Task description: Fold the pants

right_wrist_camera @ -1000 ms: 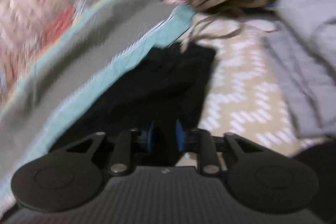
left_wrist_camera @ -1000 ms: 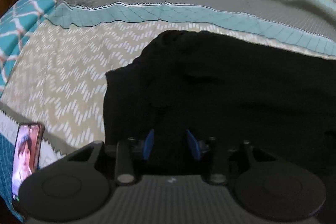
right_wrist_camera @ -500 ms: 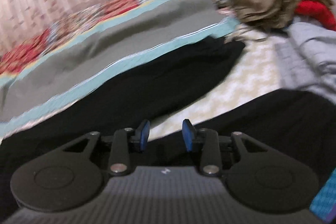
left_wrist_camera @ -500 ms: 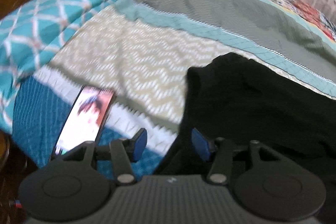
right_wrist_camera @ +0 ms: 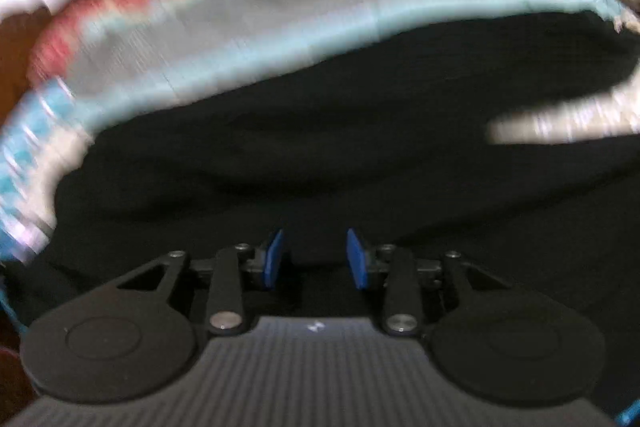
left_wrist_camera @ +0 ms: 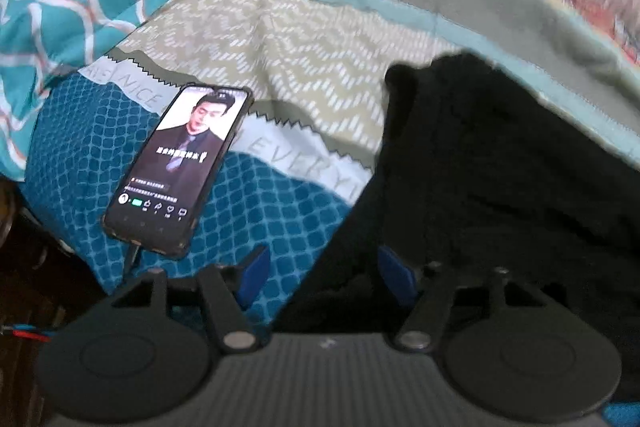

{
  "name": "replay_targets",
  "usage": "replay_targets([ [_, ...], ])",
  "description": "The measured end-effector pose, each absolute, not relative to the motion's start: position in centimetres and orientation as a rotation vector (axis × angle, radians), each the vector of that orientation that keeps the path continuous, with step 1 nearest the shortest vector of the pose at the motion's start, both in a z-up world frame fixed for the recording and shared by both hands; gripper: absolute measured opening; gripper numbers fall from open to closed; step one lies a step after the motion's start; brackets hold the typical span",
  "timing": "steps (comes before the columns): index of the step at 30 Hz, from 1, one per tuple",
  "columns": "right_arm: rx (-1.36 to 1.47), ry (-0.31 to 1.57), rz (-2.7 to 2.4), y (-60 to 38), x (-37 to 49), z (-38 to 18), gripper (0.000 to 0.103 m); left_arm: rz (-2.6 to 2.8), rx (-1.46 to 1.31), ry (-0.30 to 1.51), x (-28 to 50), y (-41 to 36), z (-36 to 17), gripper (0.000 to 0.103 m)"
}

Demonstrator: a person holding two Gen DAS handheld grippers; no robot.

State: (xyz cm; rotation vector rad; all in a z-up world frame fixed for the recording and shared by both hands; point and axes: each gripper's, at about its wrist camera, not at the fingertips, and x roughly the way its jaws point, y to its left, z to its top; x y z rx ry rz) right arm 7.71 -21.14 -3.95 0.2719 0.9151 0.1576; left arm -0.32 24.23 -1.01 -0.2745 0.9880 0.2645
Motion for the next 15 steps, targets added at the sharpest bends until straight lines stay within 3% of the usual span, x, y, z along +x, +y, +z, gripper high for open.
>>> replay_targets([
  [4, 0.328, 0.843, 0.189, -23.6, 7.4, -1.0, 0.038, 0.218, -0.319, 0.884, -0.3, 25.6, 2.2, 0.060],
  [8, 0.384, 0.750, 0.097, -28.2, 8.5, 2.2, 0.039, 0.211, -0.148, 0.783, 3.7, 24.7, 5.9, 0.064],
  [9, 0.388, 0.731, 0.066, -29.3, 8.8, 2.7, 0.039, 0.196, -0.082, 0.760, 5.2, 23.9, 6.4, 0.067],
  [11, 0.384, 0.703, -0.003, -31.4, 9.6, 3.4, 0.040, 0.135, 0.026, 0.727, 8.4, 22.4, 6.4, 0.094],
  [15, 0.418, 0.703, -0.130, -35.5, 10.9, 3.3, 0.041, 0.036, 0.223, 0.740, 15.3, 18.8, 3.6, 0.098],
])
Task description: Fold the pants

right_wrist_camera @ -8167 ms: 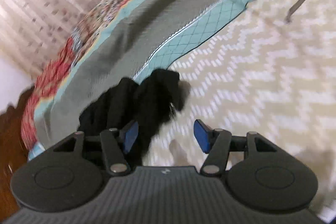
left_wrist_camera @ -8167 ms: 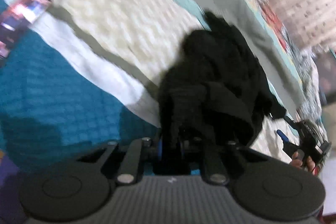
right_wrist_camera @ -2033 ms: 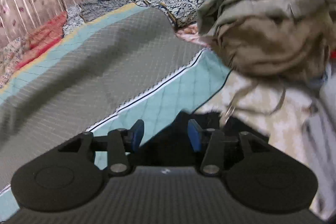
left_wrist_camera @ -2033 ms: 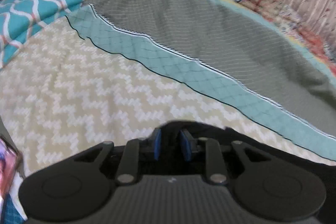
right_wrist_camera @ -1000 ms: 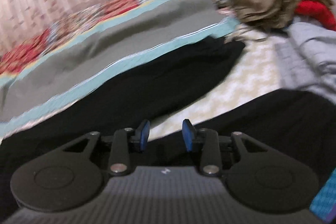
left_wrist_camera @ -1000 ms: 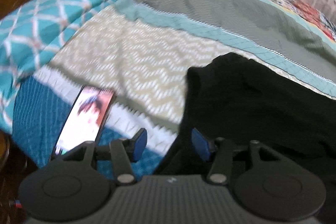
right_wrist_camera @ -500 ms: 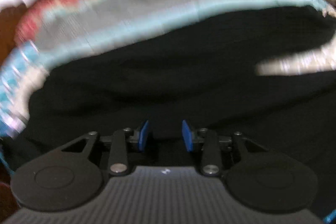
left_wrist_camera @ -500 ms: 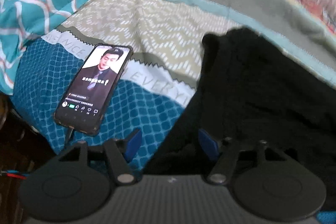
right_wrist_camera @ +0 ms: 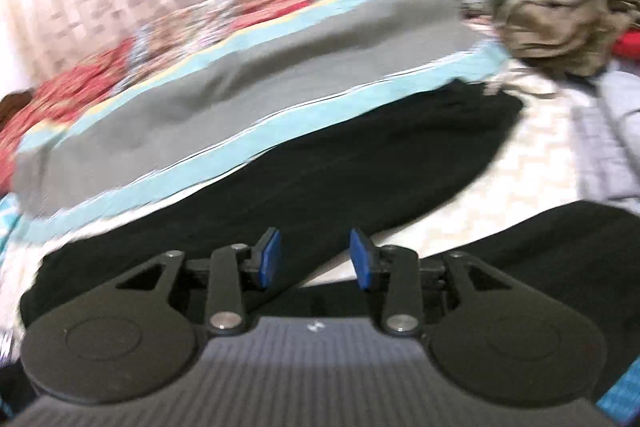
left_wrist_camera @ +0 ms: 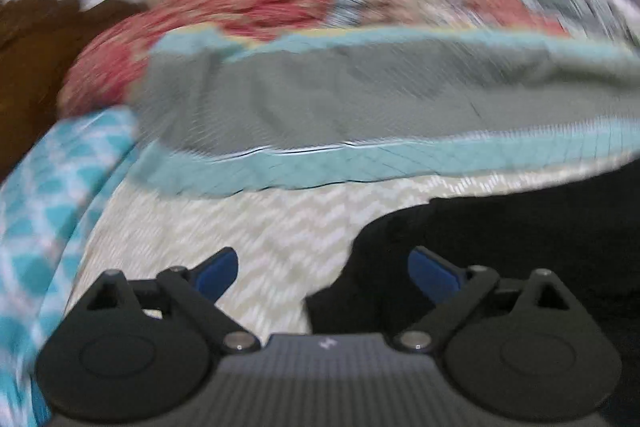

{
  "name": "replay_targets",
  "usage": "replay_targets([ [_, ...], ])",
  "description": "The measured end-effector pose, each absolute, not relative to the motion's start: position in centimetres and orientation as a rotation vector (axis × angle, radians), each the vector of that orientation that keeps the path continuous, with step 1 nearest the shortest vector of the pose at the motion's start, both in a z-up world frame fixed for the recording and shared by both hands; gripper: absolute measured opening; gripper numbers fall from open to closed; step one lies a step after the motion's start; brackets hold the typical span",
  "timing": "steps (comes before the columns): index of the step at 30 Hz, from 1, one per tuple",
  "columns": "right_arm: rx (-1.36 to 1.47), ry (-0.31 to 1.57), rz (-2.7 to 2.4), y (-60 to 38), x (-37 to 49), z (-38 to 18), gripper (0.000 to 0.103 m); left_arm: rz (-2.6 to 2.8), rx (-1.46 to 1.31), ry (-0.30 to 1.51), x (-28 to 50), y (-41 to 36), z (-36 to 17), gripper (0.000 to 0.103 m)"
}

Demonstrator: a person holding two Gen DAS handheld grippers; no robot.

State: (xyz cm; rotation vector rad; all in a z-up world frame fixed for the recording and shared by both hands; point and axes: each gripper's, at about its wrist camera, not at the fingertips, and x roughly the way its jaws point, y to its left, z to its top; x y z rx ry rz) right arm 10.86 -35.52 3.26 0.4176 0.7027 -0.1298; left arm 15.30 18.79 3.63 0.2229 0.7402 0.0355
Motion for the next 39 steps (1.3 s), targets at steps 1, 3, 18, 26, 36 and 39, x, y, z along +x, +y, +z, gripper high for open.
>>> replay_targets([
  [1, 0.429, 0.703, -0.158, -36.2, 11.5, 3.2, 0.041, 0.003, 0.255, 0.773, 16.9, 18.0, 2.3, 0.101],
  [3, 0.469, 0.704, -0.215, -38.5, 12.8, 3.2, 0.042, -0.022, 0.290, 0.847, 19.5, 17.2, -0.3, 0.100],
  [18, 0.634, 0.880, -0.605, -46.5, 31.6, -1.5, 0.059, -0.084, 0.192, 0.661, 11.5, 15.2, 4.3, 0.017],
  [26, 0.429, 0.933, -0.690, -45.1, 32.9, -3.7, 0.027, -0.073, 0.240, 0.590, 4.5, 14.3, 5.8, 0.017],
  [36, 0.828, 0.540, -0.472, -50.0, 16.1, 3.7, 0.014, -0.047, 0.163, 0.520, 0.7, 15.5, 8.0, 0.017],
  [39, 0.888, 0.457, -0.420, -51.2, 7.8, 5.2, 0.014, -0.053, 0.156, 0.490, -1.7, 16.0, 8.5, 0.018],
])
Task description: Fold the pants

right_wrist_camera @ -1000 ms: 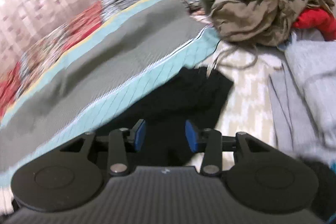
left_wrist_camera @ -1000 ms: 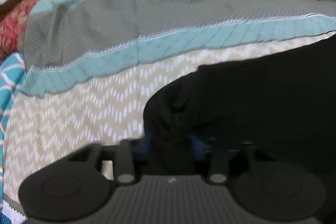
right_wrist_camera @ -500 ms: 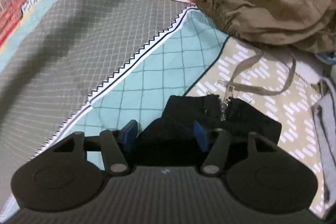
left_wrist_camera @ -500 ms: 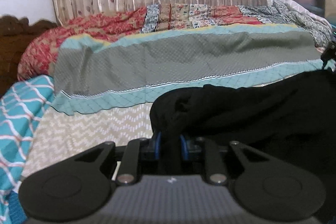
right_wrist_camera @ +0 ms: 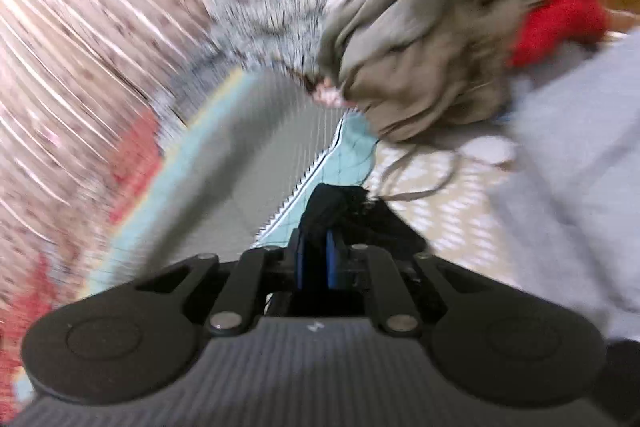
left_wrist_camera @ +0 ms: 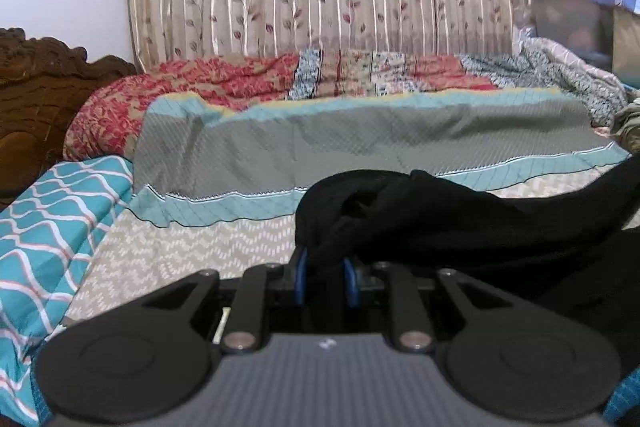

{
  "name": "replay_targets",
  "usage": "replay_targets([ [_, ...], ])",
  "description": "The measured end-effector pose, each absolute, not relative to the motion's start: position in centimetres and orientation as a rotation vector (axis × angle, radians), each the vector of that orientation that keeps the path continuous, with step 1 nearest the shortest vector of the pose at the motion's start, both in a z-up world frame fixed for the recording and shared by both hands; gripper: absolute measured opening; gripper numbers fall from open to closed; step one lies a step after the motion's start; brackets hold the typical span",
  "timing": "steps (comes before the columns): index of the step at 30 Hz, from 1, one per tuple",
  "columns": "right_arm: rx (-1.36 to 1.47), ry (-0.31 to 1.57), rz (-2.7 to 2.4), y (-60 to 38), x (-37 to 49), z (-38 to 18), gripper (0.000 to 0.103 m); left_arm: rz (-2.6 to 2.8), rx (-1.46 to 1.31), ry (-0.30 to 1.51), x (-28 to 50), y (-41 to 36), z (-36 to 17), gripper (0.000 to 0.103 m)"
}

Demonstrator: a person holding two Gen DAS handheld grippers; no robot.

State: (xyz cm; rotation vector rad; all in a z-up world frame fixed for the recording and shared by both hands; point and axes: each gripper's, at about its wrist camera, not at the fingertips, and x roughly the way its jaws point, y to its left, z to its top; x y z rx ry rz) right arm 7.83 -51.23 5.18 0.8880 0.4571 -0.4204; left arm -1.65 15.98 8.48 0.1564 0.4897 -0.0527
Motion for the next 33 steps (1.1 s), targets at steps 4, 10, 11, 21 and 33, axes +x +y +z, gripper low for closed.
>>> replay_targets([
  [4, 0.968, 0.403, -0.419, -52.3, -2.9, 4.5, 0.014, -0.069, 0.148, 0.512, -4.9, 17.3, 7.6, 0.018],
  [10, 0.951, 0.577, -0.564, -51.6, -11.9, -1.8, 0.016, -0.058, 0.112, 0.675, -8.3, 18.9, 3.1, 0.060],
  [11, 0.918, 0.612, -0.593, -51.3, -12.2, -2.7, 0.022, -0.047, 0.109, 0.724, -8.5, 19.0, 2.1, 0.064],
  [21, 0.637, 0.380, -0.683, -46.0, -13.9, 3.3, 0.063, 0.005, -0.194, 0.676, -12.6, 24.8, 4.4, 0.078],
  [33, 0.522, 0.671, 0.024, -29.1, -5.3, 1.8, 0.063, -0.035, -0.383, 0.679, -7.0, 27.3, 3.5, 0.091],
])
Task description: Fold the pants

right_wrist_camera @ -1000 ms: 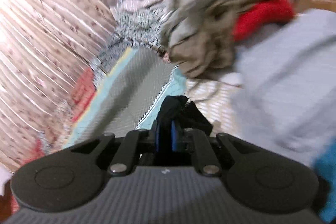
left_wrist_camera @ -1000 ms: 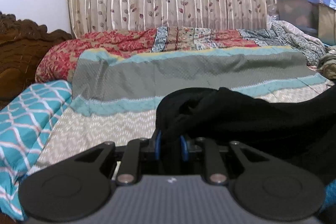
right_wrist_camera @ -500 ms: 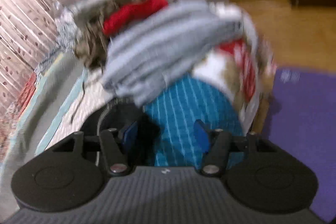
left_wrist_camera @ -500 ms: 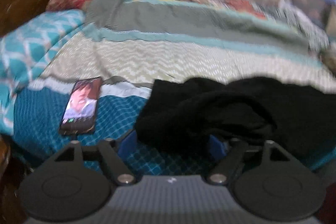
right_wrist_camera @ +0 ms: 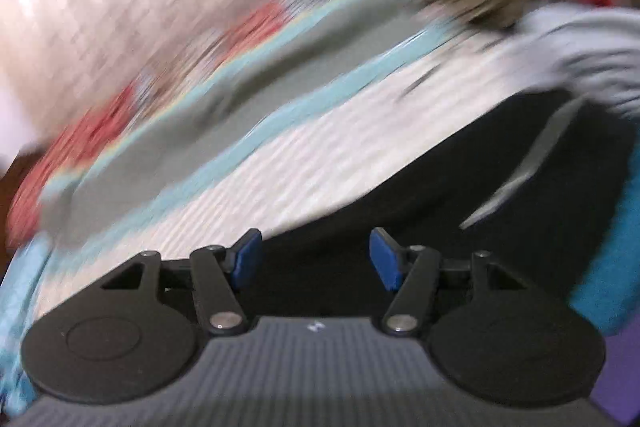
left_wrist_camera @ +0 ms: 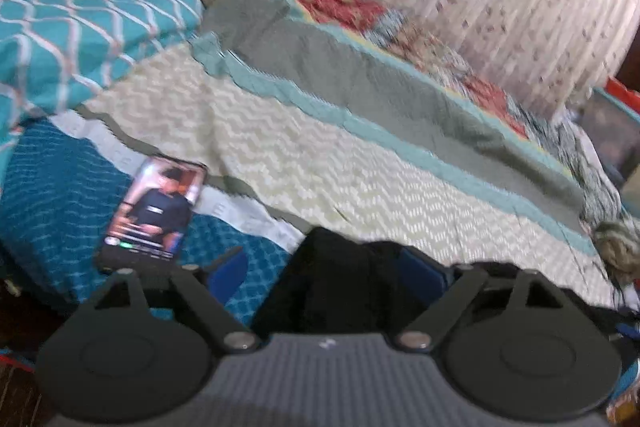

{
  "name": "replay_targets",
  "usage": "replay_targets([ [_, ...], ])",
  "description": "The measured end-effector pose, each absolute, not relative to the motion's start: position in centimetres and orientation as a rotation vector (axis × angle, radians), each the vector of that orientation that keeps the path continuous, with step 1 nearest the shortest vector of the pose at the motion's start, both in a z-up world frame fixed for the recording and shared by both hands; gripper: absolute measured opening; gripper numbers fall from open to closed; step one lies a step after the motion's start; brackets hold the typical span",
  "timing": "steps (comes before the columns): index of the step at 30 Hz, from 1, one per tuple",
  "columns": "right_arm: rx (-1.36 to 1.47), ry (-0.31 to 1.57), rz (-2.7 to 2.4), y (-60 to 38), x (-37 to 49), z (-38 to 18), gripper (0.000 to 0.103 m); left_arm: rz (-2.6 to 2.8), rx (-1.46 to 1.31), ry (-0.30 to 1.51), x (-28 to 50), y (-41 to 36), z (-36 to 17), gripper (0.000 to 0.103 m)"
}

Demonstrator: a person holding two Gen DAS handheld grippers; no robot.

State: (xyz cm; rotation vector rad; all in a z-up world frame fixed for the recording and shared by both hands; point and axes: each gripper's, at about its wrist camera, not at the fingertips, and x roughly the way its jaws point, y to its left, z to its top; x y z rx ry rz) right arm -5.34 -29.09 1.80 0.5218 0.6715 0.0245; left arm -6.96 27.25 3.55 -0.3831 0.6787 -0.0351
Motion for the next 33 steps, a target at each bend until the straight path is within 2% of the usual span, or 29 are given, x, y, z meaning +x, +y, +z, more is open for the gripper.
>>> replay_targets([
  [1, 0.493, 0.697, 0.081, -27.2, -4.8, 1.9, 0.063, -0.060, -0.373, 0.706, -6.3, 26.9, 3.0, 0.099],
  [2, 0.463, 0.721, 0.140, -25.2, -4.3, 1.8, 0.063, -0.088, -0.364, 0.735, -5.5, 26.5, 2.4, 0.101],
  [3, 0.442, 0.739, 0.182, -23.7, -3.8, 1.8, 0.062, -0.109, -0.354, 0.757, -5.0, 26.0, 1.8, 0.101],
  [4, 0.420, 0.759, 0.224, -22.2, -3.4, 1.8, 0.062, -0.135, -0.342, 0.783, -4.5, 25.5, 1.2, 0.089],
  [5, 0.402, 0.777, 0.256, -20.9, -2.7, 1.7, 0.062, -0.171, -0.319, 0.816, -4.0, 24.8, 0.6, 0.051],
  [6, 0.389, 0.795, 0.284, -19.7, -2.1, 1.6, 0.062, -0.197, -0.289, 0.847, -3.5, 24.2, 0.2, 0.032],
  [7, 0.375, 0.815, 0.310, -18.4, -1.7, 1.5, 0.062, -0.227, -0.276, 0.860, -3.3, 23.7, 0.1, 0.009],
  [10, 0.324, 0.845, 0.368, -15.6, -0.6, 1.7, 0.062, -0.213, -0.217, 0.737, -3.2, 23.8, 2.5, 0.009],
  [13, 0.321, 0.831, 0.425, -14.2, 0.4, 2.8, 0.062, -0.127, -0.212, 0.573, -2.6, 26.0, 5.6, 0.002],
  [16, 0.386, 0.843, 0.478, -12.6, 1.5, 2.7, 0.062, -0.083, -0.235, 0.565, -1.3, 27.8, 5.6, 0.003],
  [17, 0.404, 0.862, 0.496, -12.0, 1.4, 2.3, 0.062, -0.066, -0.234, 0.593, -0.7, 28.1, 4.8, 0.006],
  [21, 0.407, 0.939, 0.558, -9.8, 1.3, 1.3, 0.063, -0.025, -0.311, 0.781, -0.4, 29.2, 1.5, 0.009],
  [22, 0.407, 0.942, 0.590, -9.5, 1.1, 1.6, 0.063, -0.037, -0.342, 0.788, -1.0, 29.4, 1.4, 0.015],
  [23, 0.402, 0.942, 0.619, -9.1, 1.1, 1.9, 0.063, -0.038, -0.366, 0.796, -1.9, 29.7, 1.4, 0.032],
  [25, 0.379, 0.949, 0.663, -7.8, 1.5, 2.7, 0.063, -0.010, -0.401, 0.781, -3.9, 30.3, 1.8, 0.052],
  [28, 0.335, 0.926, 0.752, -5.3, 1.8, 4.2, 0.063, -0.030, -0.467, 0.763, -6.9, 31.4, 2.8, 0.054],
  [30, 0.278, 0.893, 0.821, -3.0, 1.8, 5.0, 0.063, -0.055, -0.545, 0.777, -8.6, 31.9, 2.9, 0.068],
  [31, 0.240, 0.873, 0.849, -1.8, 1.9, 5.1, 0.063, -0.070, -0.587, 0.791, -8.7, 31.9, 3.0, 0.082],
  [32, 0.191, 0.846, 0.873, -0.5, 1.6, 5.5, 0.063, -0.091, -0.634, 0.811, -9.3, 31.7, 2.5, 0.087],
  [33, 0.155, 0.827, 0.887, 0.4, 1.5, 5.5, 0.063, -0.116, -0.682, 0.830, -9.5, 31.4, 1.9, 0.088],
])
